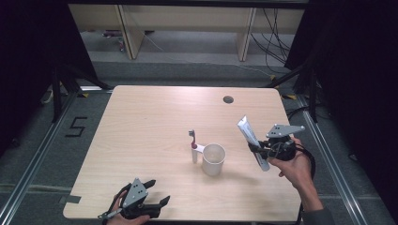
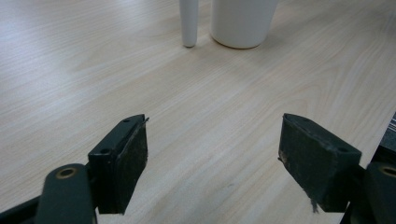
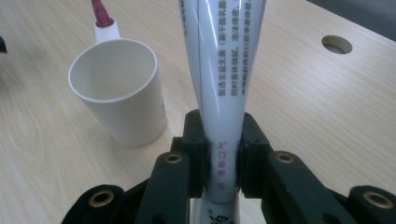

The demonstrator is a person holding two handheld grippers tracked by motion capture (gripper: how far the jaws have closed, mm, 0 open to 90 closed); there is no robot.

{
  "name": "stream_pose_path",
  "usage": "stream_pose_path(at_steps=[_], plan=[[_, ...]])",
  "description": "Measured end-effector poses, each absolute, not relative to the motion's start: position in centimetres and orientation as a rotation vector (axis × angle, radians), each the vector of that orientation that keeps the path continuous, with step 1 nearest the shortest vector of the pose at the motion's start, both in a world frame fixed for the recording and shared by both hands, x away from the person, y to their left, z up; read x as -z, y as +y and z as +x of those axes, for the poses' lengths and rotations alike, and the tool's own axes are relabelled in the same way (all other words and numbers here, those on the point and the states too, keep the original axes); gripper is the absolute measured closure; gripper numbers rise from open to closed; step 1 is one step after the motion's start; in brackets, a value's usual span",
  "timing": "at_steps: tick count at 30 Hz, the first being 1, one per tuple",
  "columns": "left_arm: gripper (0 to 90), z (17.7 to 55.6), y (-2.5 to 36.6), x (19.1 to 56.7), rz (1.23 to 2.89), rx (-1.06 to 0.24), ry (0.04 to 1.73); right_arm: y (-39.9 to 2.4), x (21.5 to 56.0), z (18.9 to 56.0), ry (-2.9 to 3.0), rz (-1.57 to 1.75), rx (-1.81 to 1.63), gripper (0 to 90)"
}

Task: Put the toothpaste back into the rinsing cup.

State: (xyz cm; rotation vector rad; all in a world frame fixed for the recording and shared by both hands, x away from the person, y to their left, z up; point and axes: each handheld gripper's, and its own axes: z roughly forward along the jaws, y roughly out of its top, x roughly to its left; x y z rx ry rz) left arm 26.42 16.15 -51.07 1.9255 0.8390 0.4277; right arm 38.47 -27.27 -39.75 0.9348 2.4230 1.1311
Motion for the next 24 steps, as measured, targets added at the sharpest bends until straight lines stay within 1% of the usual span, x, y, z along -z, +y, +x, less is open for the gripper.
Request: stream_pose_path(at_steps=[9,24], plan=[[21.0,26.5,16.1,51.1,1.926,-0.423,0.848,-26.1,39.3,39.2,2.352,0.900,-1.222,77.0],[20.7,26.5,16.0,51.1,1.912,-0.422,0.859,-24.9,38.8,39.8,2.315,0.912,-1.299,77.0]])
